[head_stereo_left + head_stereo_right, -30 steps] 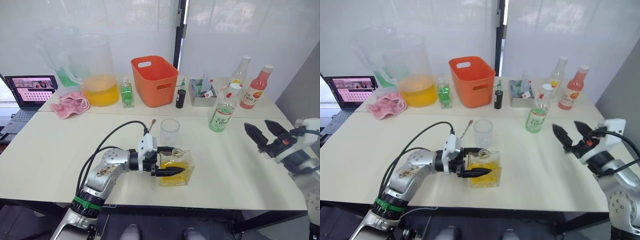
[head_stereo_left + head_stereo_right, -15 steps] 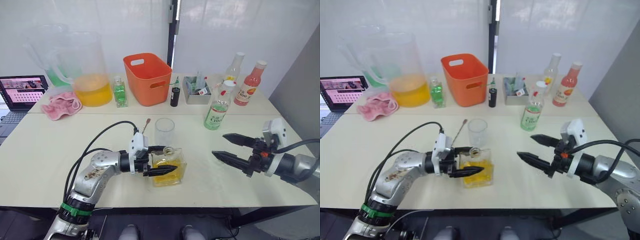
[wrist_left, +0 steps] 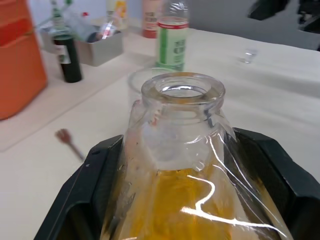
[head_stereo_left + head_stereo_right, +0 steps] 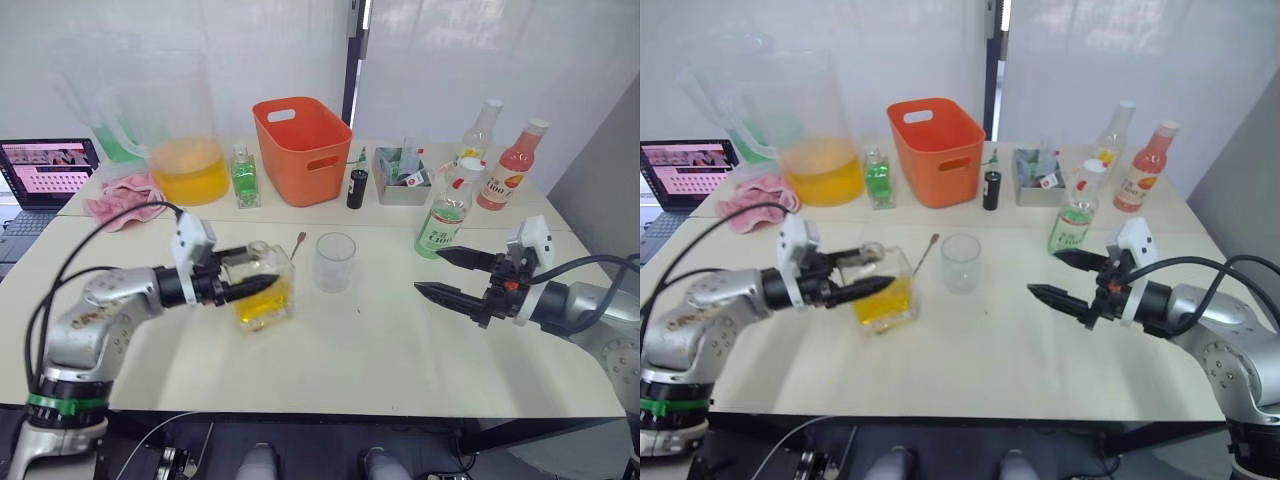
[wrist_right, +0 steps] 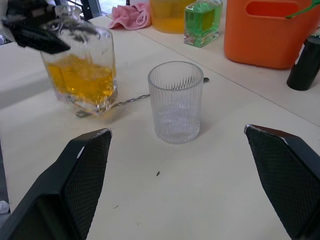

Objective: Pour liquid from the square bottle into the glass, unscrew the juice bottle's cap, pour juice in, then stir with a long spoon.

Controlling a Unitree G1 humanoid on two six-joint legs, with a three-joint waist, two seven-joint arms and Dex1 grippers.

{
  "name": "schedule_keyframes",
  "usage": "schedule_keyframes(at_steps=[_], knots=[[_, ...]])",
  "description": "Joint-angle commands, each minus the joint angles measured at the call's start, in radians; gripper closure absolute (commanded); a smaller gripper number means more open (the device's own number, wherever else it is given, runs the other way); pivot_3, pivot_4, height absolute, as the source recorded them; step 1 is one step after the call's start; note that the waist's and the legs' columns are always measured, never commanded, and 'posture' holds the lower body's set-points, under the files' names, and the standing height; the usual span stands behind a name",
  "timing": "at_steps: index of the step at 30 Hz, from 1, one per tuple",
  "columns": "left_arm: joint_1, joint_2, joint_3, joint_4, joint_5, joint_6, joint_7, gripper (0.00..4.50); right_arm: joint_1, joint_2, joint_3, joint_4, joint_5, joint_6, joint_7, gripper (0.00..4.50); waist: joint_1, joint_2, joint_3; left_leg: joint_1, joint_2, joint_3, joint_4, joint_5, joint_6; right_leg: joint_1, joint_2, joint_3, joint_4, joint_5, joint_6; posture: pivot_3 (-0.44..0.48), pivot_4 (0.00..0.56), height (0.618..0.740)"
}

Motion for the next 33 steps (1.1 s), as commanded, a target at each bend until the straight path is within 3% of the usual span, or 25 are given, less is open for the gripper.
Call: schedule_keyframes(at_steps=[1,4,11,18,24,33], knots=[[-0.136,0.022,0.018,0.075,0.062,-0.095,0.012,1.67,-0.015,0.014,-0.017,-0.021,-0.015,-0.034,-0.009,0.0,0.003,0.0,0.001,-0.001,0.0,0.0,0.0,0.0,0.0,-0.001,0.0,0.0,0.0,0.0,0.001,0.0,0.15,0.703],[-0.19,0.007,-0.015,0.14,0.127,-0.148,0.027,1.67,-0.01,0.029,-0.02,-0.033,-0.02,-0.031,-0.023,0.0,0.003,-0.001,0.001,-0.003,0.0,0.0,0.0,0.0,0.0,-0.002,0.0,0.0,-0.001,0.005,0.008,0.0,0.15,0.703],[-0.354,-0.09,-0.14,0.344,0.379,-0.46,0.124,1.67,0.048,0.05,-0.055,-0.097,-0.034,-0.029,-0.082,0.0,0.017,-0.001,0.001,-0.006,-0.001,-0.001,0.0,0.0,0.0,-0.003,0.001,-0.001,-0.001,0.009,0.004,0.0,0.15,0.703],[-0.484,-0.176,-0.22,0.547,0.539,-0.682,0.211,1.67,0.089,0.049,-0.098,-0.156,0.018,0.028,-0.139,0.0,0.017,-0.001,0.001,-0.007,-0.001,-0.002,0.001,0.0,0.0,-0.004,0.001,-0.001,0.0,0.009,0.004,0.0,0.15,0.703],[-0.55,-0.232,-0.276,0.672,0.672,-0.892,0.314,1.67,0.105,0.053,-0.118,-0.198,0.022,0.034,-0.185,0.0,0.017,-0.001,0.001,-0.007,-0.001,-0.002,0.002,0.0,0.0,-0.003,0.001,-0.001,0.0,0.01,0.005,0.0,0.15,0.703],[-0.597,-0.282,-0.335,0.801,0.807,-1.046,0.428,1.67,0.144,0.06,-0.141,-0.238,0.057,0.058,-0.228,0.0,0.016,-0.001,0.001,-0.007,-0.001,-0.002,0.002,0.0,0.0,-0.003,0.001,-0.001,0.001,0.01,0.005,0.0,0.15,0.703]])
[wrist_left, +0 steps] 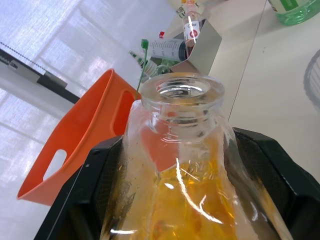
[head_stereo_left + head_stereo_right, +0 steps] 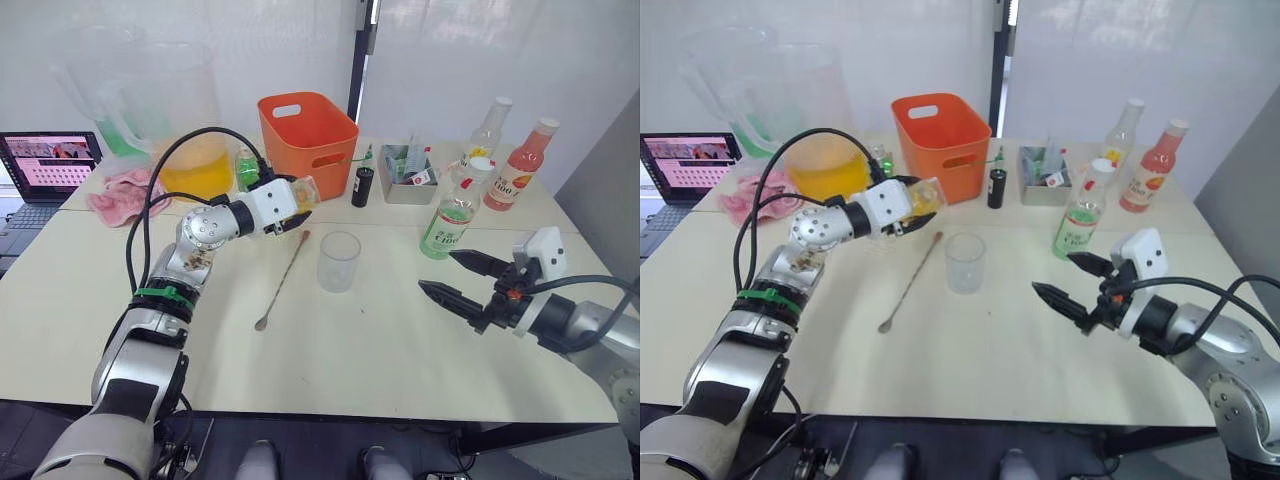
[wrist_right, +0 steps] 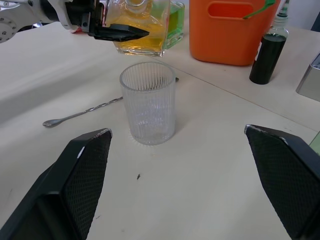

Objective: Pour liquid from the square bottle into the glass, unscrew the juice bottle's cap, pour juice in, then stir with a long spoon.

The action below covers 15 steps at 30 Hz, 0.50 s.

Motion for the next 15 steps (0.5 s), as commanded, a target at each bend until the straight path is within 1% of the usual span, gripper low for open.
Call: schedule_keyframes(at_steps=[1,3,5,12,15], knots=[[-0.086,0.0,0.004,-0.021,0.055,-0.071,0.103,1.67,0.014,-0.001,-0.032,-0.04,0.022,0.004,-0.014,0.0,0.001,0.0,0.0,0.0,0.0,0.0,0.0,0.0,0.0,0.0,0.0,0.0,0.0,0.0,0.0,0.0,0.15,0.703],[-0.1,-0.001,-0.015,-0.007,0.1,-0.116,0.142,1.67,0.02,0.0,-0.029,-0.047,0.031,0.007,-0.022,0.0,0.002,0.0,0.0,0.0,0.0,0.0,0.0,0.0,0.0,0.0,0.0,0.0,0.0,0.0,0.0,0.0,0.15,0.703],[-0.112,-0.009,-0.017,0.01,0.111,-0.128,0.161,1.67,0.022,0.0,-0.029,-0.051,0.039,0.008,-0.028,0.0,0.002,0.0,0.0,0.0,0.0,0.0,0.001,0.0,0.0,0.0,0.0,0.0,0.0,0.0,0.001,0.0,0.15,0.703],[-0.149,-0.014,-0.069,0.065,0.214,-0.197,0.251,1.67,0.026,0.001,-0.018,-0.088,0.06,0.024,-0.046,0.0,0.002,0.0,0.0,0.0,-0.001,0.0,0.001,0.0,0.0,0.001,0.0,0.0,0.0,0.001,0.001,0.0,0.15,0.703],[-0.159,-0.007,-0.103,0.072,0.285,-0.232,0.315,1.67,0.019,0.003,-0.007,-0.1,0.059,0.021,-0.057,0.0,0.001,0.0,0.0,0.0,-0.001,0.0,0.001,0.0,0.0,0.001,0.0,0.0,0.001,0.001,0.001,0.0,0.15,0.703]])
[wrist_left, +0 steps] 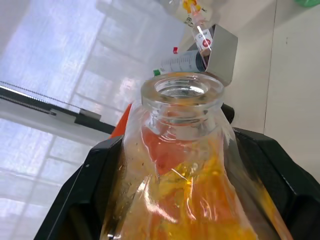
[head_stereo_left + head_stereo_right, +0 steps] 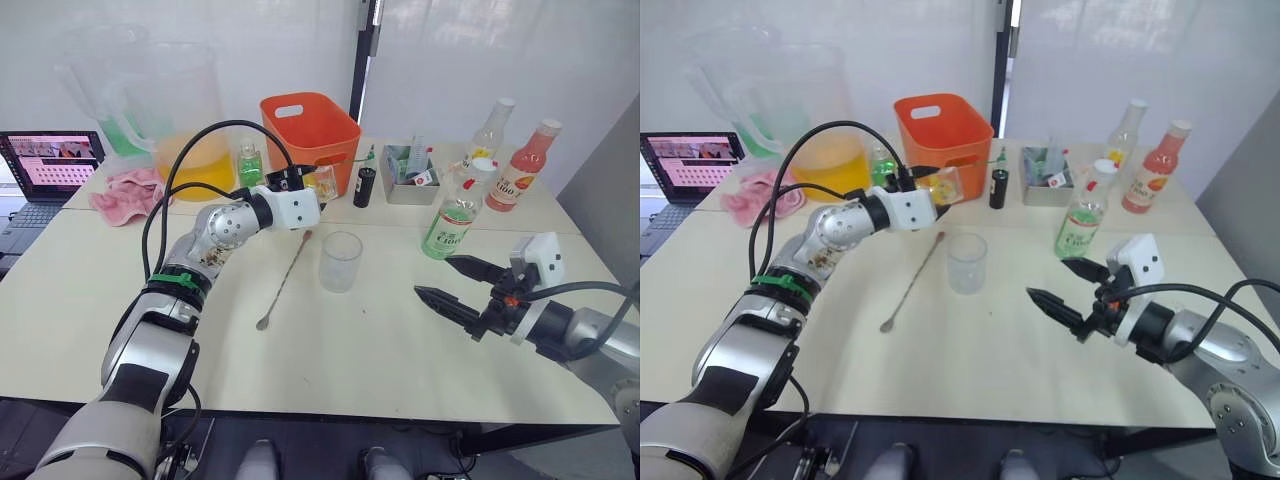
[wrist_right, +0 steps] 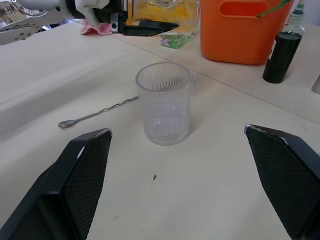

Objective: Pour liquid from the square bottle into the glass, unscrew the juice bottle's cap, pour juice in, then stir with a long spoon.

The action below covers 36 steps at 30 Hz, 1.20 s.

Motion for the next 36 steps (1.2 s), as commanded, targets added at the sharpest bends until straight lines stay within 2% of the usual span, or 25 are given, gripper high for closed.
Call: schedule_keyframes(at_steps=[1,16,36], knots=[[-0.064,0.012,-0.013,-0.032,0.062,-0.067,0.104,1.67,-0.008,0.004,-0.003,-0.041,0.013,-0.008,-0.015,0.0,0.0,0.0,0.0,0.0,0.0,0.0,0.0,0.0,0.0,0.0,0.0,0.0,0.0,0.0,0.0,0.0,0.15,0.703],[-0.07,-0.01,-0.051,0.014,0.114,-0.091,0.179,1.67,-0.004,-0.014,0.019,-0.049,0.007,0.004,-0.03,0.0,0.001,0.0,0.0,0.0,0.0,0.0,0.001,0.0,0.0,0.0,0.0,0.0,0.001,0.0,0.0,0.0,0.15,0.703],[-0.076,0.015,-0.095,0.027,0.208,-0.179,0.257,1.67,-0.019,0.008,0.042,-0.037,-0.008,-0.007,-0.05,0.0,0.001,0.0,0.0,0.0,-0.001,-0.001,0.006,0.0,0.0,0.0,0.0,0.0,0.01,0.0,0.0,0.0,0.15,0.703]])
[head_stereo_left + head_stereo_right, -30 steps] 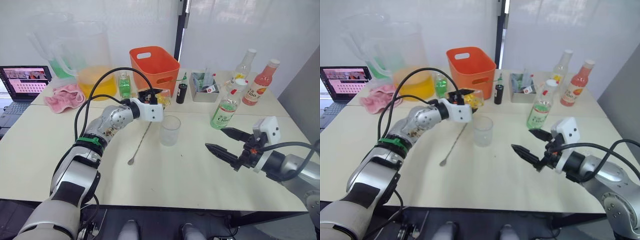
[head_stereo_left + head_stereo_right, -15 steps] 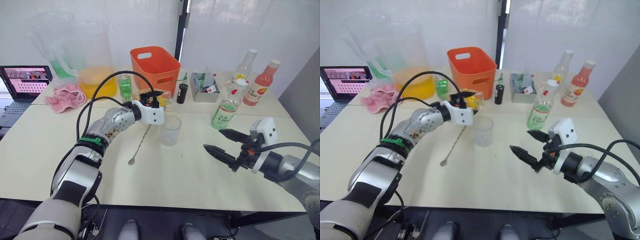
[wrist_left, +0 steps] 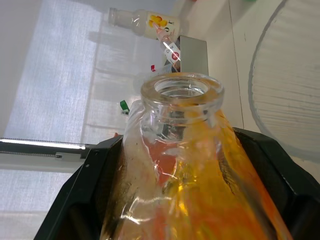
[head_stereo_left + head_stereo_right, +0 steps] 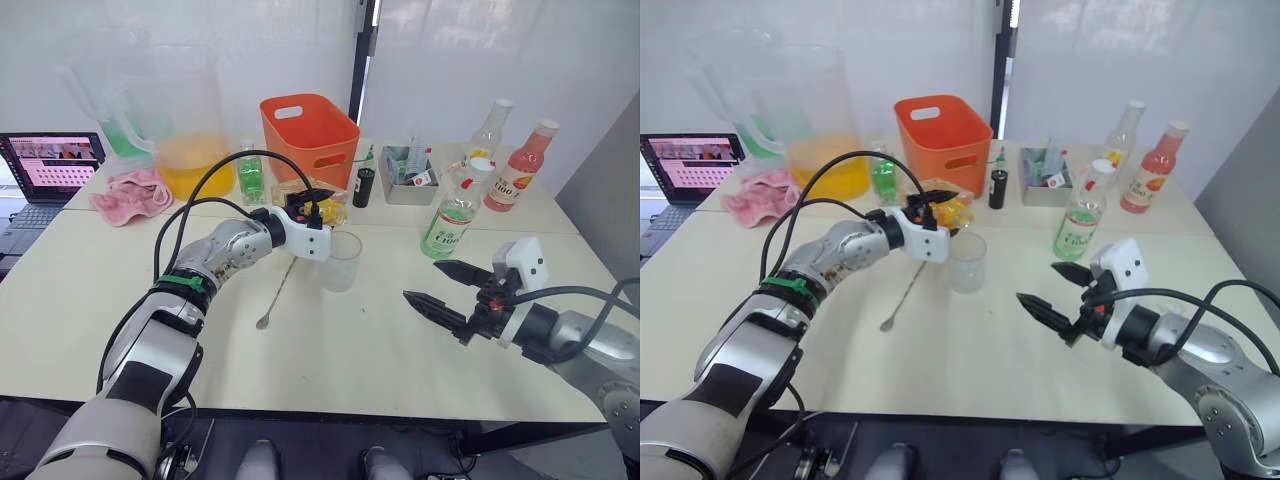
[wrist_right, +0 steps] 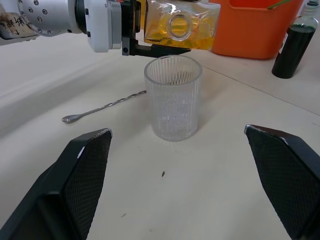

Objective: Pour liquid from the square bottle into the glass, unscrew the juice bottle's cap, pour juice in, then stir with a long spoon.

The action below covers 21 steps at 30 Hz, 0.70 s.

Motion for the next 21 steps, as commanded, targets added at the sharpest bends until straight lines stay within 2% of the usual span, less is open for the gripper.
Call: schedule_keyframes(at_steps=[1,5,21], knots=[[-0.071,0.017,0.011,-0.056,0.021,-0.034,0.082,1.67,-0.014,0.002,-0.017,-0.022,0.002,-0.015,-0.005,0.0,0.0,0.0,0.0,0.0,0.0,0.0,0.0,0.0,0.0,0.0,0.0,0.0,0.0,0.0,0.0,0.0,0.15,0.703],[-0.086,0.03,-0.011,-0.06,0.09,-0.037,0.165,1.67,-0.015,0.003,-0.014,-0.019,-0.002,-0.02,-0.004,0.0,0.0,0.0,0.0,0.0,0.0,0.0,0.002,0.0,0.0,0.0,0.0,0.0,0.001,0.0,0.0,0.0,0.15,0.703],[-0.115,0.053,-0.081,-0.057,0.225,-0.04,0.319,1.67,-0.016,0.014,-0.014,-0.015,-0.024,-0.027,0.0,0.0,0.0,0.0,0.0,0.0,0.0,0.0,0.003,0.0,0.0,0.0,0.0,0.0,0.002,0.0,0.0,0.0,0.15,0.703]])
